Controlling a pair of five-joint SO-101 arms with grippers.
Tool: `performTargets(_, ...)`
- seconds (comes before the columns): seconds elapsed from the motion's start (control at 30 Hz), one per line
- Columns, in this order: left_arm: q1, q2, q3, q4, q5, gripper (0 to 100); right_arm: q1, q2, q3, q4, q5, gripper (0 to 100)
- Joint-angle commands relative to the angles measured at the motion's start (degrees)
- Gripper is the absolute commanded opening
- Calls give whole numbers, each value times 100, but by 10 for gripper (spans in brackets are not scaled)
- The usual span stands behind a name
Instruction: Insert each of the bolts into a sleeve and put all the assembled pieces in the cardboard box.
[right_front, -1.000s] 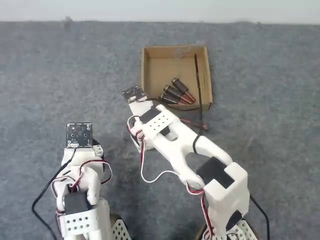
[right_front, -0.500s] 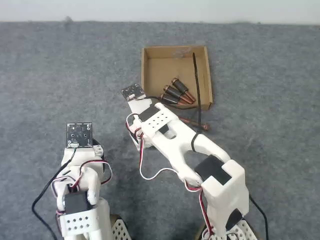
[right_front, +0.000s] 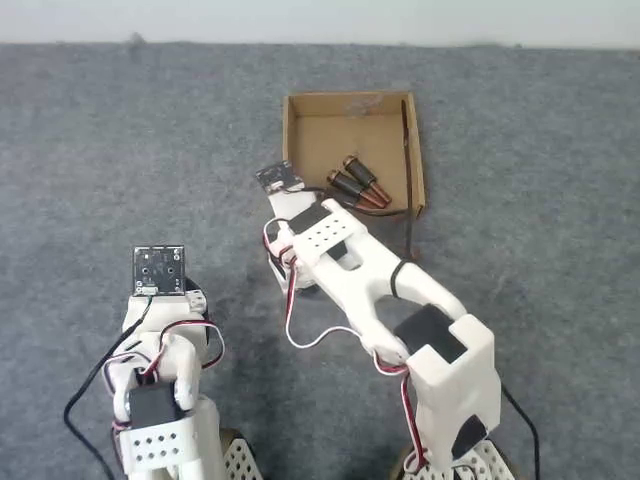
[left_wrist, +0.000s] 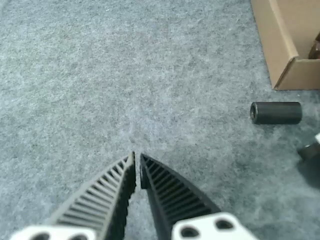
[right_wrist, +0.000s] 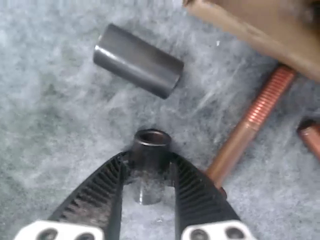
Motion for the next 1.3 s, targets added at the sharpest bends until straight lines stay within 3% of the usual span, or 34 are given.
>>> performTargets(0.0, 18, -123, -101, -132, -53, 16, 224, -514, -185, 251, -18, 7)
performTargets(0.2, 18, -123, -101, -132, -53, 16, 549, -1508, -176, 989, 0, 7)
performTargets(0.67, 18, -123, -101, -132, -53, 16, 2484, -2607, -158, 2273, 0, 7)
performTargets(1.27, 0, -123, -101, -114, -53, 16, 4277, -4769, 2171, 2141, 9, 7)
